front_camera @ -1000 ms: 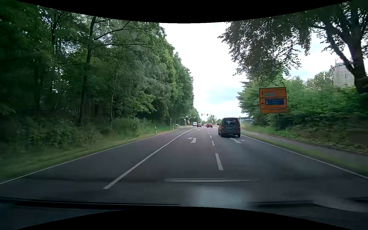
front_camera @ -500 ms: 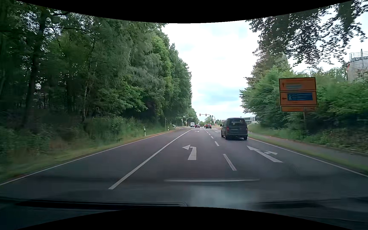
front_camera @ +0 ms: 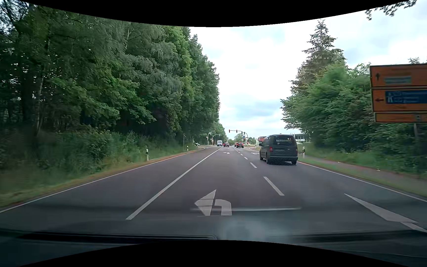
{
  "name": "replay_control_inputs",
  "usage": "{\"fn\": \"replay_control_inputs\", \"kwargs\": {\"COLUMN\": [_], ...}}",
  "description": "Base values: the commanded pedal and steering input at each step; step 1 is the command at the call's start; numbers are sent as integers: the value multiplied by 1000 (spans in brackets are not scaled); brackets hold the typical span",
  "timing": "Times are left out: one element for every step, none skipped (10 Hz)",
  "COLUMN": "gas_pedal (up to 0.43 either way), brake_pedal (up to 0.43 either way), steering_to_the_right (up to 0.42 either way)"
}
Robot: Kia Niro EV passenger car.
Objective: Follow the waypoints while adhering to traffic rules and regulations
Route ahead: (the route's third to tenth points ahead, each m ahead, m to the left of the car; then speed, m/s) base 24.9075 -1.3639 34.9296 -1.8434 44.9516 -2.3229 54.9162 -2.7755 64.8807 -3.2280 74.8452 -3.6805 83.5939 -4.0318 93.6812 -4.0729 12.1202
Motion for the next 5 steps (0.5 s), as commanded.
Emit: {"fn": "replay_control_inputs", "kwargs": {"gas_pedal": [8, 0, 0, 0, 0], "brake_pedal": [0, 0, 0, 0, 0], "steering_to_the_right": [8, 8, 7, 6, 6]}}
